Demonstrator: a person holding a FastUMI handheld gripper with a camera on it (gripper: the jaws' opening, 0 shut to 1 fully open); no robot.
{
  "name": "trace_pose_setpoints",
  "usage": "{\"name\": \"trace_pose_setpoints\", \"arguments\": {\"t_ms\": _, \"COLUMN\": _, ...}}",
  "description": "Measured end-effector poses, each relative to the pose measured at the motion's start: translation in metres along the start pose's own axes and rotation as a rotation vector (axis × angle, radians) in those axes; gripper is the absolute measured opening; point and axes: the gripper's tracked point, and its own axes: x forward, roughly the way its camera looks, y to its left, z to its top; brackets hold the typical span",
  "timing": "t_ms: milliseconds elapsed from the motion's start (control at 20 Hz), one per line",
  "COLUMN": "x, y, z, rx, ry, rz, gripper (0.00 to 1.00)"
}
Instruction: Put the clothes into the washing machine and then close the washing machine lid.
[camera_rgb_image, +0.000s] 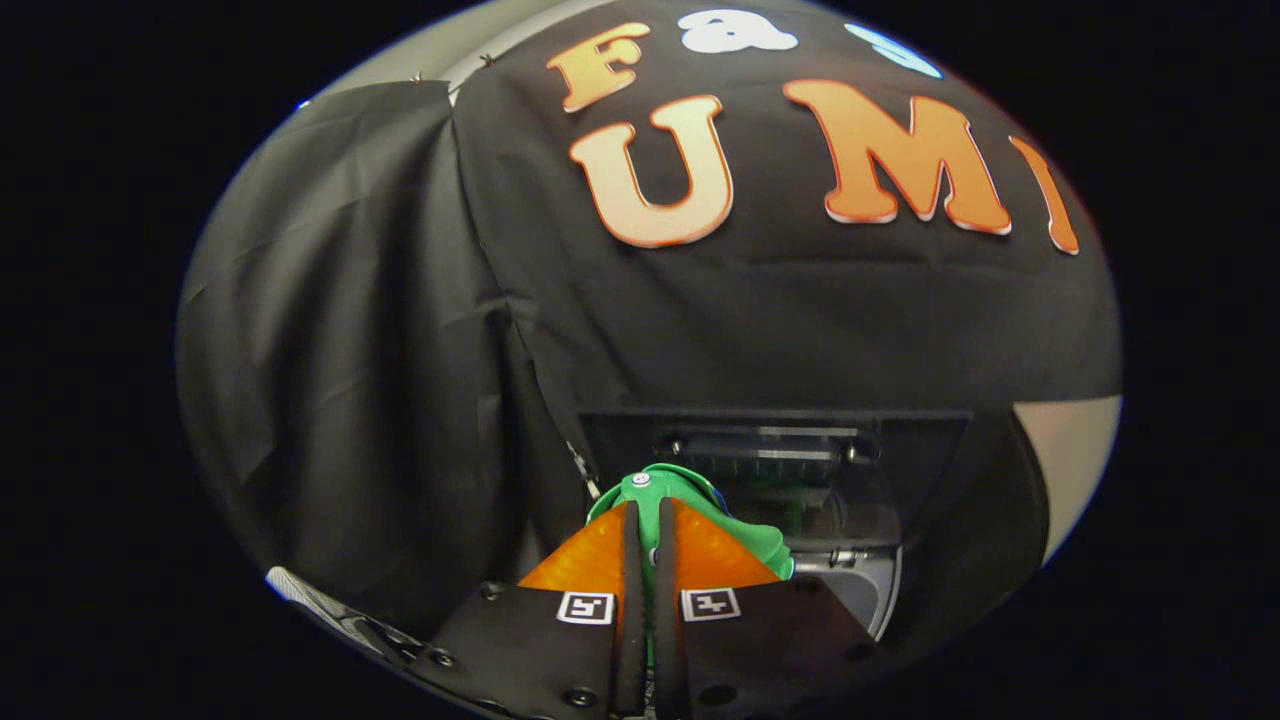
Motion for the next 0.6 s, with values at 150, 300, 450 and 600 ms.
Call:
{"name": "trace_pose_setpoints", "arguments": {"t_ms": 150, "x": 0.029, "y": -0.016, "z": -0.046, "rx": 0.033, "ry": 0.073, "rz": -0.035, "gripper": 0.11}}
{"name": "trace_pose_setpoints", "arguments": {"t_ms": 300, "x": 0.049, "y": -0.031, "z": -0.085, "rx": 0.073, "ry": 0.135, "rz": -0.070, "gripper": 0.12}}
{"name": "trace_pose_setpoints", "arguments": {"t_ms": 450, "x": 0.073, "y": -0.047, "z": -0.132, "rx": 0.089, "ry": 0.204, "rz": -0.112, "gripper": 0.11}}
{"name": "trace_pose_setpoints", "arguments": {"t_ms": 600, "x": 0.097, "y": -0.063, "z": -0.172, "rx": 0.125, "ry": 0.267, "rz": -0.152, "gripper": 0.11}}
